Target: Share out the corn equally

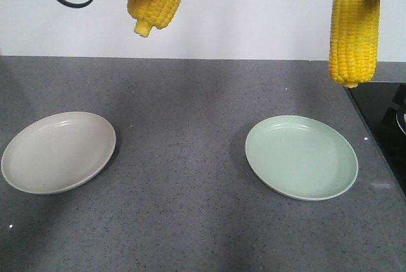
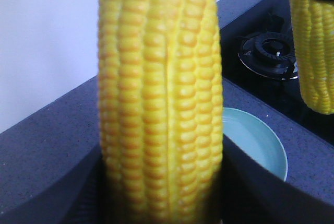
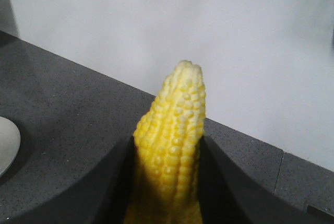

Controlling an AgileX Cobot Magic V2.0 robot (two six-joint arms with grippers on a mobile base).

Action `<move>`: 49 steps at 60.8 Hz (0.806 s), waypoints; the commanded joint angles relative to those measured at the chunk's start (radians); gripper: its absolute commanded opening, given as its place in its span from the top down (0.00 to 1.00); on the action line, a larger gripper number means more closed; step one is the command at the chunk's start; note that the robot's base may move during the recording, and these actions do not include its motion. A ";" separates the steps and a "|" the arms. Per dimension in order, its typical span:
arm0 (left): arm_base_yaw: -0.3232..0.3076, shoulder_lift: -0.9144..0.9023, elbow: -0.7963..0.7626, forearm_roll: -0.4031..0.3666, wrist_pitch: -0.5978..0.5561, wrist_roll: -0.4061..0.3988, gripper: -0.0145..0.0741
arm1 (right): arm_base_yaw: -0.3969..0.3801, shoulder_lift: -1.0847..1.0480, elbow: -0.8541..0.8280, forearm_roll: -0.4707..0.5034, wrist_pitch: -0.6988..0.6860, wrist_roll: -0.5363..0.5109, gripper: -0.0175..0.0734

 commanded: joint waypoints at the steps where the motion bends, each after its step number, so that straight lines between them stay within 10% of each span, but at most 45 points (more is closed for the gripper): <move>1: -0.001 -0.037 -0.032 -0.020 -0.067 -0.009 0.84 | -0.003 -0.028 -0.030 0.019 -0.067 -0.006 0.81; 49: -0.001 -0.037 -0.032 -0.020 -0.067 -0.009 0.84 | -0.003 -0.028 -0.030 0.020 -0.067 -0.006 0.81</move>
